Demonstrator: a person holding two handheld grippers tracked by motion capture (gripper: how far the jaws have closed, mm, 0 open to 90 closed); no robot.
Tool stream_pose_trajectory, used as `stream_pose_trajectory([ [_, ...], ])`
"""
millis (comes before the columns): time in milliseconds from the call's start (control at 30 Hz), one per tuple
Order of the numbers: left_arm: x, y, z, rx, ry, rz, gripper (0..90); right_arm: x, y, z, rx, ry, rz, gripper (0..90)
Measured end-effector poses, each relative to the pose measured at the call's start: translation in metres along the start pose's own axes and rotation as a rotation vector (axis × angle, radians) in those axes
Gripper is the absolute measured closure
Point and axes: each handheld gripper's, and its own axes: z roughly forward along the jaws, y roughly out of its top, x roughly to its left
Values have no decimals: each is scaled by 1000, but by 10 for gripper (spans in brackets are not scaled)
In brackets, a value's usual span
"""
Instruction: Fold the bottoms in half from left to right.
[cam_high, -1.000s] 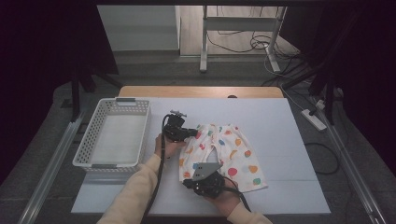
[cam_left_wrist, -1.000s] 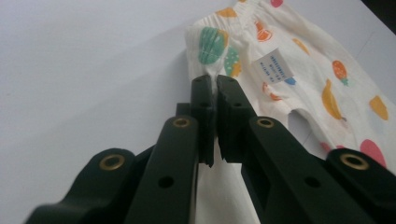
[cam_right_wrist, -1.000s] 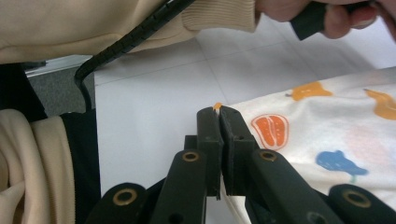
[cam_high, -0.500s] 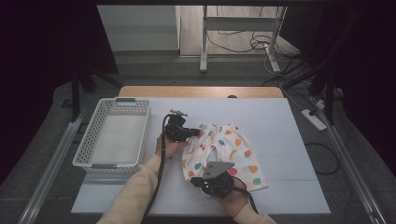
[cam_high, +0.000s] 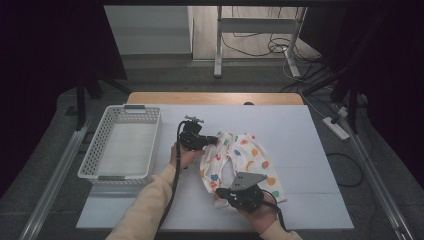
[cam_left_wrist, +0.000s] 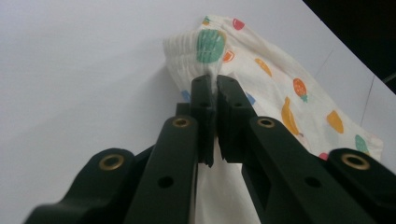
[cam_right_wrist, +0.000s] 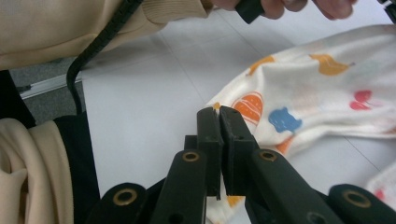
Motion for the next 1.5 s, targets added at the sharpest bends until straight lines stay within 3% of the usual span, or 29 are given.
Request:
stream_pose_trajectory([
  [667,-7,8,4,-11,-13,2,856,-13,-13,-17,-5,-41,53,870],
  [1267,-18,19,8,-26,-24,5,856,-20,-25,-48,-44,-95,94,871],
  [1500,-21,24,11,-25,-21,7,856,-17,-27,-57,-63,-104,94,871],
])
